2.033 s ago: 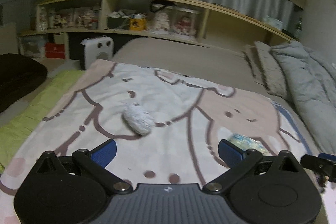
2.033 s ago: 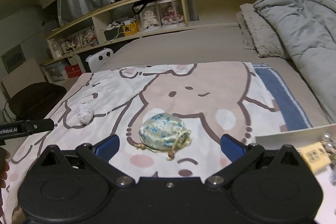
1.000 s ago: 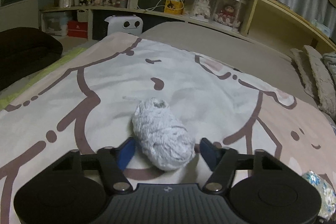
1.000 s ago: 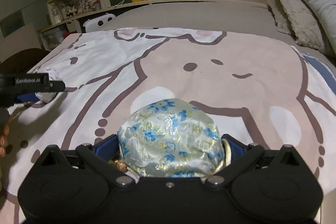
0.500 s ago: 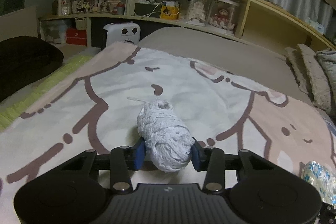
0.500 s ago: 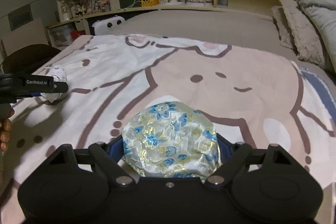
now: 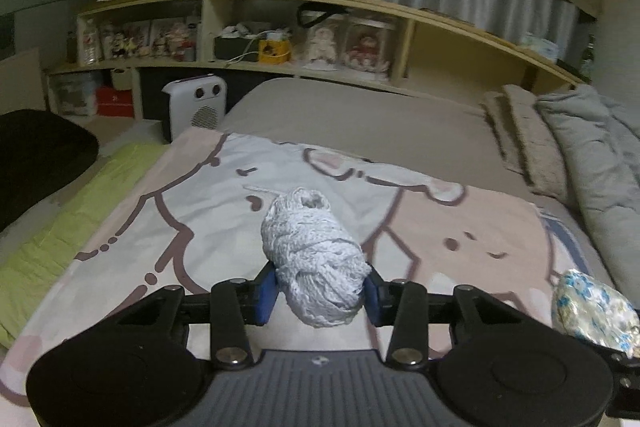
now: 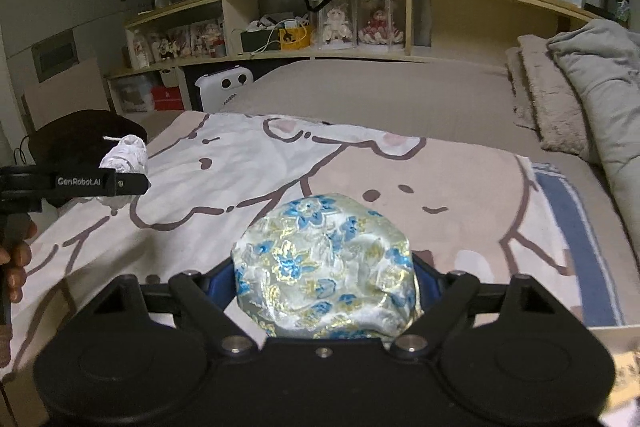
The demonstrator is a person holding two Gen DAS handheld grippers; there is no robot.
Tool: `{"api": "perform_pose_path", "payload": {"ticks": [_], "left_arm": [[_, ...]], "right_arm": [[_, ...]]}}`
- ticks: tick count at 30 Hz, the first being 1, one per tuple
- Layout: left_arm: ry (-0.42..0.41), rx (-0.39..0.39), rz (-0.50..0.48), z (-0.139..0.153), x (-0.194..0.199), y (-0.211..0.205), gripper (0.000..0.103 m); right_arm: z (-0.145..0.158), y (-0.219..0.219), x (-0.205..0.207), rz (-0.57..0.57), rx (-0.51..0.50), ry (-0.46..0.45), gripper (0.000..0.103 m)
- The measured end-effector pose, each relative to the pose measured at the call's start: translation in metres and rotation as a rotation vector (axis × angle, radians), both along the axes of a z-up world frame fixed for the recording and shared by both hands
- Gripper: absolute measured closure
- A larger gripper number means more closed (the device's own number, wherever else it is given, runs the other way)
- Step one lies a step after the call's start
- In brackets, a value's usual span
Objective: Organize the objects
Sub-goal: 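Carry the yarn ball and floral pouch into the white box and open both tools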
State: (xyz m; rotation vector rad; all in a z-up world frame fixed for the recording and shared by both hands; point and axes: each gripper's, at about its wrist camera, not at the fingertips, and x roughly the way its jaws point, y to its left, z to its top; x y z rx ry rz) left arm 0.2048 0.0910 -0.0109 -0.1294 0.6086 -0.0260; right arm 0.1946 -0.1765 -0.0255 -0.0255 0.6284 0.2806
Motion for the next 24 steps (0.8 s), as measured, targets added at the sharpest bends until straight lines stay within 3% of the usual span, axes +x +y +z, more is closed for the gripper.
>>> {"api": "perform_pose_path", "payload": {"ticks": [13, 24], "left_arm": [[-0.015, -0.029, -0.161, 0.040, -0.072, -0.047, 0.059], [-0.003, -0.040, -0.335, 0.049, -0.113, -0.107, 0.059]], "right_arm": [[0.043, -0.047, -0.067, -0.026, -0.002, 0.013, 0.018], [0.061, -0.107, -0.118, -0.055, -0.065, 0.016, 0.018]]}}
